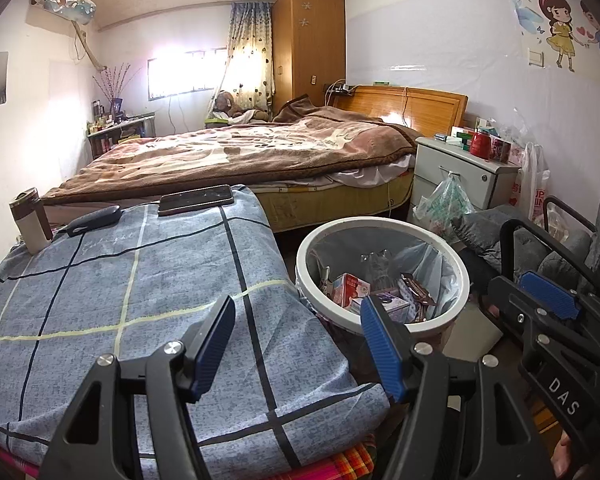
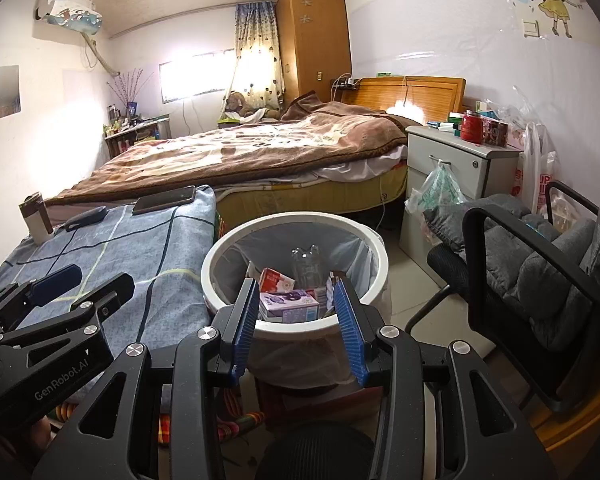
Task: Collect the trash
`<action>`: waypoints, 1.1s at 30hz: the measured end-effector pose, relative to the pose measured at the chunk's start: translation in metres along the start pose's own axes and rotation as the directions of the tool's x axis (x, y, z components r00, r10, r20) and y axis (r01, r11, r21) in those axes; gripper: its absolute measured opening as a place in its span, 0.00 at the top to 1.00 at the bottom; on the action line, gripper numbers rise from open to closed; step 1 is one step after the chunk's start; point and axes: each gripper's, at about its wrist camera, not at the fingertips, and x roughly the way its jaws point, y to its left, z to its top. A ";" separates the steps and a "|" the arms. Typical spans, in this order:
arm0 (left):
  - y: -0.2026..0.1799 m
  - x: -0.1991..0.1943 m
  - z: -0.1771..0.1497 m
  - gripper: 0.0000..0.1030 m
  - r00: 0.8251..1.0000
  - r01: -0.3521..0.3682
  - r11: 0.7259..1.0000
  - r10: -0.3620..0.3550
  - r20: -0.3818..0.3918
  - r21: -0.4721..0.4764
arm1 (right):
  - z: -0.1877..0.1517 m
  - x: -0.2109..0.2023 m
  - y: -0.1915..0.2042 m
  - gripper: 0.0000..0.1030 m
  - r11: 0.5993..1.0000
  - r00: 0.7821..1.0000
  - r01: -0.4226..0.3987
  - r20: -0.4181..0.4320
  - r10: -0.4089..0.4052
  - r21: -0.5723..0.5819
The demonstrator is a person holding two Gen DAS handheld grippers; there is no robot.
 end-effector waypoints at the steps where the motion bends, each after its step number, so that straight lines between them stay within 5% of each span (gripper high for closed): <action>1: 0.000 0.000 0.000 0.35 1.000 -0.002 1.000 0.002 -0.001 0.000 | 0.000 0.000 0.000 0.60 1.000 1.000 0.000 -0.001 0.000 0.000; 33: -0.003 0.001 0.000 0.34 1.000 0.000 1.000 0.000 -0.007 0.013 | -0.001 0.002 0.001 0.60 1.000 1.000 0.001 -0.009 -0.001 0.005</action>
